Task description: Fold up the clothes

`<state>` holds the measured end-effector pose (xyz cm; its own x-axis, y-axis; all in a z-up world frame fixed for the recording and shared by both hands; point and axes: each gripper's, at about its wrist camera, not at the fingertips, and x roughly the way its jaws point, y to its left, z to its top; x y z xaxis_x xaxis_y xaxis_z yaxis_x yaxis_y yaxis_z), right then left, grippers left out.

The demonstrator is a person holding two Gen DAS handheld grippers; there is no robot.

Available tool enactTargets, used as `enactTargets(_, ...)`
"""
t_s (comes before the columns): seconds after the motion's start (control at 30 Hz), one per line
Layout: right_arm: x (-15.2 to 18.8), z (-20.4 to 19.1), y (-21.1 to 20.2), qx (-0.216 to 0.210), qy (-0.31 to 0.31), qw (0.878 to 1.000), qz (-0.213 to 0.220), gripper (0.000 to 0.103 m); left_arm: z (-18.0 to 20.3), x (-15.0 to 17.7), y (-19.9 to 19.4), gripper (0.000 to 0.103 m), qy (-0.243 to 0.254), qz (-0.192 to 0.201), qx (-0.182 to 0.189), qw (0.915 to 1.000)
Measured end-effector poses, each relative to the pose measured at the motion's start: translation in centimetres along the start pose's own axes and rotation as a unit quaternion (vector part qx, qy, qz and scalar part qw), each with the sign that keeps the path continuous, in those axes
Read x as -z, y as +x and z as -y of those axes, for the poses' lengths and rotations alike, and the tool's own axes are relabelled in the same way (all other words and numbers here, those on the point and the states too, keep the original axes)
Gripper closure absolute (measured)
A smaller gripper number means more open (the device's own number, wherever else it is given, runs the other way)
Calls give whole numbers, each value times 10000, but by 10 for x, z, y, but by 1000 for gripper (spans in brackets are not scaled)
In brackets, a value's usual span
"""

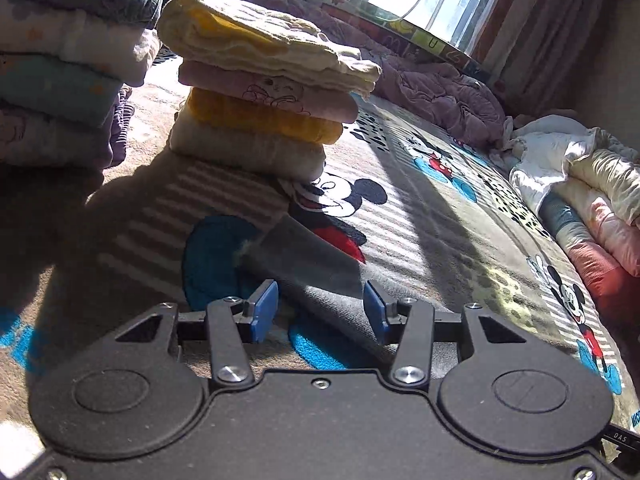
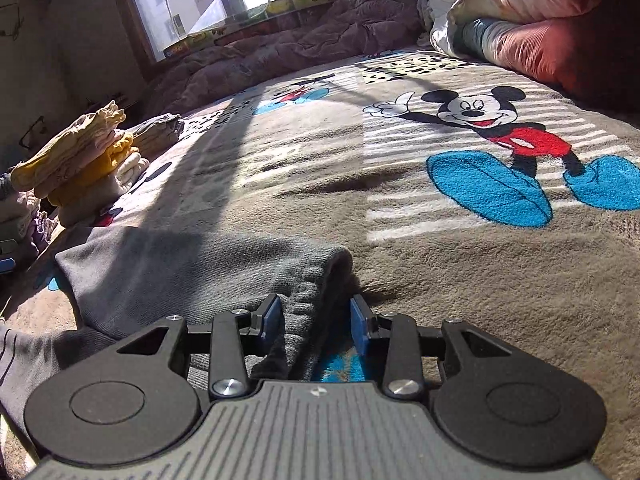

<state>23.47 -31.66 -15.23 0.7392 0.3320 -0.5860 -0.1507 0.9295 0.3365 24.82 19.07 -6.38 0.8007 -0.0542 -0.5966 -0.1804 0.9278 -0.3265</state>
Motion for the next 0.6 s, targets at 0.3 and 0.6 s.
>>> enactTargets(0.3, -10, 10, 12, -97, 87, 9999, 46, 67, 54, 22, 76, 67, 2310, -580, -267, 9708)
enactTargets(0.6, -9, 14, 17, -215, 120, 9995, 201, 65, 80, 15, 66, 65, 2200, -280, 200, 9749)
